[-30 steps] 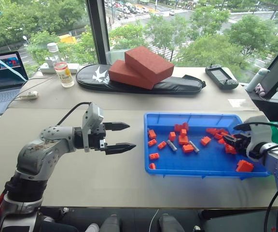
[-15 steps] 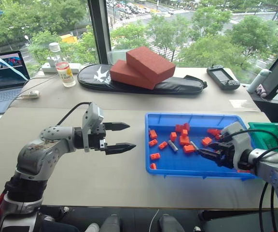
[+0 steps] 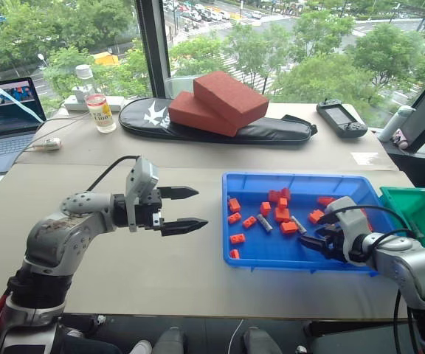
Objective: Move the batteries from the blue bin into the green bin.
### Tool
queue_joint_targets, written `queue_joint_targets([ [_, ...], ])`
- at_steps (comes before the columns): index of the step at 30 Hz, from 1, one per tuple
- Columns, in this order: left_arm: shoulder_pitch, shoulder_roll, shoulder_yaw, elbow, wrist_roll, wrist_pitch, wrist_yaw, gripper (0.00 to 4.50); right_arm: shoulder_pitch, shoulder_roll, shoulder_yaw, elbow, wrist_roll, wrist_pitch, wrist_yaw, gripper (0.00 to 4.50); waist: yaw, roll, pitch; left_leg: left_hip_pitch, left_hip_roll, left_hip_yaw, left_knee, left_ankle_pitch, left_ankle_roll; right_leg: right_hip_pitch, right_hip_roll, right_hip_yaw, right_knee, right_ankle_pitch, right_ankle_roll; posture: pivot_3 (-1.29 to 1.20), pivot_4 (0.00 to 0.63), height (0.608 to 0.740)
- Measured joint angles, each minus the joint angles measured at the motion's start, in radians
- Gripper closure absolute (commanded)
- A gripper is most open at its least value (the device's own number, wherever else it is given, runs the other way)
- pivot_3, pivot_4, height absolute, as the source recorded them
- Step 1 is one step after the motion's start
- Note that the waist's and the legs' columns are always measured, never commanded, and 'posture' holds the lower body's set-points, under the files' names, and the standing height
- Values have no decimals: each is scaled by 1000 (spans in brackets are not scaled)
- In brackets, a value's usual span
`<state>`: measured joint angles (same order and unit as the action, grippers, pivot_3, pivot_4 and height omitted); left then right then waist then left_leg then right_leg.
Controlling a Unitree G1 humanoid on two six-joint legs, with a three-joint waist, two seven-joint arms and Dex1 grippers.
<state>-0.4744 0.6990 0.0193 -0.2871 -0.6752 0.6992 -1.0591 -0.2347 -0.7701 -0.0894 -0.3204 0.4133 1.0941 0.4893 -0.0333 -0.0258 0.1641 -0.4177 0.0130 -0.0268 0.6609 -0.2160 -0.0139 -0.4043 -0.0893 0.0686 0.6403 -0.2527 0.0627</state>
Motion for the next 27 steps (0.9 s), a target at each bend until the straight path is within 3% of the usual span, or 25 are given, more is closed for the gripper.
queue_joint_targets([
  [5, 0, 0, 0, -7, -1, 1, 3, 0, -20, 12, 8, 21, -11, -8, 0, 1396, -1, 0, 0, 0, 0, 0, 0, 0, 0, 0, 0, 0, 0, 0, 0, 0, 150, 740],
  [8, 0, 0, 0, -8, -6, 1, 8, 0, -23, 12, 11, 27, -17, -14, 1, 2088, -1, 0, 0, 0, 0, 0, 0, 0, 0, 0, 0, 0, 0, 0, 0, 0, 150, 740],
  [15, 0, 0, 0, -8, -16, 1, 9, 0, -45, 21, 32, 33, -26, -16, 1, 4259, -3, 0, 0, 0, 0, 0, 0, 0, 0, 0, 0, 0, 0, 0, 0, 0, 150, 740],
  [27, 0, 0, 0, -8, -16, 0, 9, 0, -40, 18, 28, 34, -38, -24, 20, 4257, -3, 0, 0, 0, 0, 0, 0, 0, 0, 0, 0, 0, 0, 0, 0, 0, 150, 740],
])
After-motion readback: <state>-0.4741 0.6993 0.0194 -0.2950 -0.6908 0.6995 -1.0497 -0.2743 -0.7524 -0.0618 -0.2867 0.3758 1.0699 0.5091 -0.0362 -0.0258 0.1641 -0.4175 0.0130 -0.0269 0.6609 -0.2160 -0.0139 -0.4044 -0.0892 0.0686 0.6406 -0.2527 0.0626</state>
